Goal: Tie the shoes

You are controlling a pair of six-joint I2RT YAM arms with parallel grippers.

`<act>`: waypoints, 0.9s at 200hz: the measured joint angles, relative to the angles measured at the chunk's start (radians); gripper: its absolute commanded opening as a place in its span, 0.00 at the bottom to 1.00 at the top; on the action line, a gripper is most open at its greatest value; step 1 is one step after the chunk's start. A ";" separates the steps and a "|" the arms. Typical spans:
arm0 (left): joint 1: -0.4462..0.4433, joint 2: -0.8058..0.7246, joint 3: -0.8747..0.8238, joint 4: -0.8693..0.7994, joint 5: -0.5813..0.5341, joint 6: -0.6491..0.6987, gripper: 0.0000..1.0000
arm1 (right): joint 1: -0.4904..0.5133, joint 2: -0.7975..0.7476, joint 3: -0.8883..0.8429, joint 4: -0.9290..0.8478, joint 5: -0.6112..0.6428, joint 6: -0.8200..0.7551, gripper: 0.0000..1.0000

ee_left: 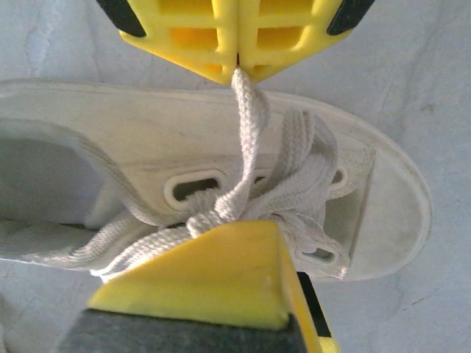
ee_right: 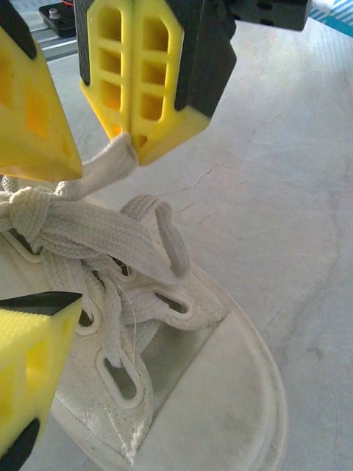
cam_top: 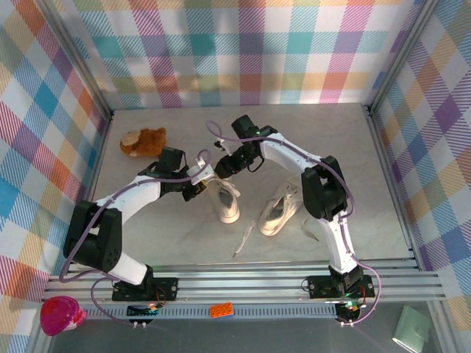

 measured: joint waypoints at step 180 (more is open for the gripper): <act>-0.003 -0.174 -0.045 -0.199 -0.077 -0.016 0.00 | 0.026 0.017 -0.006 -0.038 0.058 -0.083 0.33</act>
